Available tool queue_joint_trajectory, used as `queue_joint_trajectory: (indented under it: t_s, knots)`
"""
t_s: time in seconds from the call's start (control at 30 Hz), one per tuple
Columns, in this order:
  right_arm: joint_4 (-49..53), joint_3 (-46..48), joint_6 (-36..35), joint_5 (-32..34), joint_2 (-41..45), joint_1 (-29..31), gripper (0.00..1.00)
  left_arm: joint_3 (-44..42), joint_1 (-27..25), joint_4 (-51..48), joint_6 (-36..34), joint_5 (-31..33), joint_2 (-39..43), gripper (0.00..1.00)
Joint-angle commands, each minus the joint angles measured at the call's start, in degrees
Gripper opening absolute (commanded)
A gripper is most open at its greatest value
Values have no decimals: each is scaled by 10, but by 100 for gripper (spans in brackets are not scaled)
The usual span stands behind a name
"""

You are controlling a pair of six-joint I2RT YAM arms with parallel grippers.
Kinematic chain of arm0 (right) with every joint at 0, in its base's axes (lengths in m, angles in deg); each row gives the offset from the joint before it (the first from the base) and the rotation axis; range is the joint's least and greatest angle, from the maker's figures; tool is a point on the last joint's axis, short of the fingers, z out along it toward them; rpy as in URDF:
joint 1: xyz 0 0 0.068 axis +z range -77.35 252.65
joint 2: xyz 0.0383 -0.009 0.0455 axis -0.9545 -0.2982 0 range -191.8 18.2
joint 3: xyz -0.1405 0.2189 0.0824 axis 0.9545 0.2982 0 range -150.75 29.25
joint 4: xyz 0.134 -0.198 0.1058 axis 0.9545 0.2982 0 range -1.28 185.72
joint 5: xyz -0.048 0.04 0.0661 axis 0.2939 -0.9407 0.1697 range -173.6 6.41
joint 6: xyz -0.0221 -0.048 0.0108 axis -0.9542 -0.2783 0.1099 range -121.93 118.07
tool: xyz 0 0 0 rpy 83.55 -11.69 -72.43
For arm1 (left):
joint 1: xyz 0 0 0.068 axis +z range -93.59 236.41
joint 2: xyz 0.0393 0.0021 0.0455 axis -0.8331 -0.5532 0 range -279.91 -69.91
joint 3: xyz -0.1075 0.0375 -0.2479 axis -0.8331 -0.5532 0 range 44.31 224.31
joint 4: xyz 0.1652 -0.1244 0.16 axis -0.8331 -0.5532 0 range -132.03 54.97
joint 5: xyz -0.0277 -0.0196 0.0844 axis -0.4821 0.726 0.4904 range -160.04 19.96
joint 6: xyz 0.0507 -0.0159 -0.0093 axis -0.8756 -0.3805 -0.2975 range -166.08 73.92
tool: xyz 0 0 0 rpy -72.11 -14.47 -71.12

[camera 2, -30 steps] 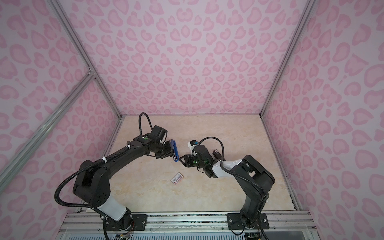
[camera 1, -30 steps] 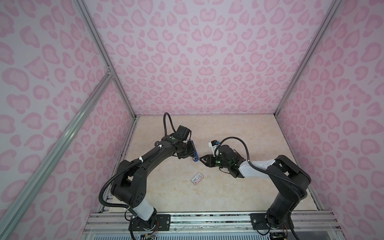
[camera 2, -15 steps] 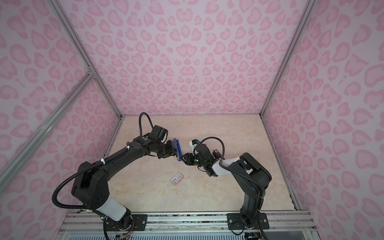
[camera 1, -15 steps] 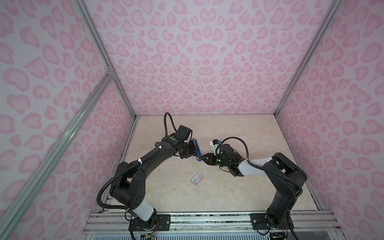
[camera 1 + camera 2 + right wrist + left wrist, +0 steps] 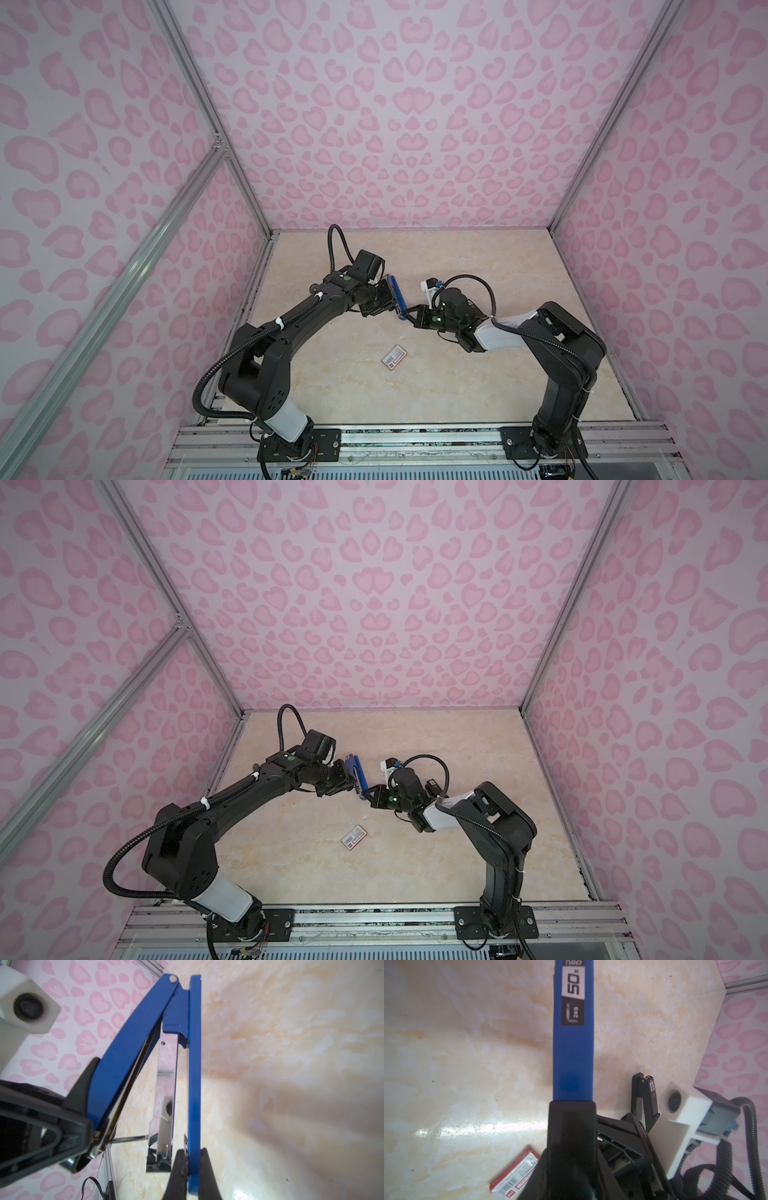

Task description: Load the staples into the stapler

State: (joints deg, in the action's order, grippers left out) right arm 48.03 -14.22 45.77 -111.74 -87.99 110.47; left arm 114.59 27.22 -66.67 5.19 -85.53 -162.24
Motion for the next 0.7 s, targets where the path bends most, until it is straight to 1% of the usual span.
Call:
queue_joint_trajectory:
  t_s: [0.0, 0.2, 0.23, 0.43, 0.53, 0.67]
  knots:
    - [-20, 16, -13, -15, -9, 2, 0, 25, 8, 21, -17, -10, 7, 4]
    - [-43, 54, -11, -27, -5, 0, 0, 64, 40, -12, -47, -15, -7, 4]
    - [-49, 62, -12, -30, -3, -1, 0, 82, 47, -16, -52, -16, -10, 3]
    - [-62, 87, -19, -57, 5, -6, 0, 116, 84, -39, -76, -26, -29, 4]
    - [-64, 96, -23, -70, 7, -8, 0, 134, 100, -52, -90, -27, -47, 4]
    - [-77, 111, -24, -85, 7, -11, 0, 151, 122, -58, -104, -45, -75, 4]
